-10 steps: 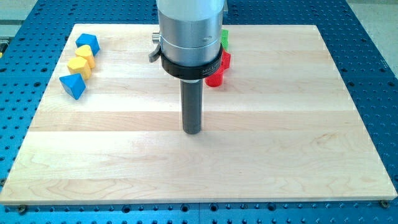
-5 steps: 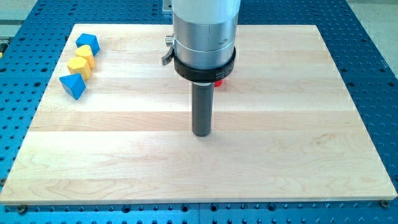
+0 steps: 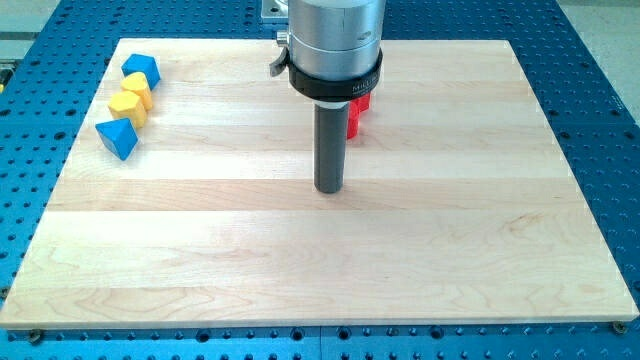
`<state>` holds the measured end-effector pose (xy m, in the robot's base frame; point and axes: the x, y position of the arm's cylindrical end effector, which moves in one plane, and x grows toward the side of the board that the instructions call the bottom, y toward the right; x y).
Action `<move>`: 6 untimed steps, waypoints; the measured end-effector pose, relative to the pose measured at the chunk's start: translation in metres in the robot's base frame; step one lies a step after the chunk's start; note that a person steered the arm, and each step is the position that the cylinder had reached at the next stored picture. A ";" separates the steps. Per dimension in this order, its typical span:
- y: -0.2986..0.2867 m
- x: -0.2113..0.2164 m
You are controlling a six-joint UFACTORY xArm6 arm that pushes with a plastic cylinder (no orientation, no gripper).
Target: Push the red circle below the red star
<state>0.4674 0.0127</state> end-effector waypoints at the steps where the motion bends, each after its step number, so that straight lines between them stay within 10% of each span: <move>1: 0.006 0.000; 6: 0.061 -0.103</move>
<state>0.3647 0.0742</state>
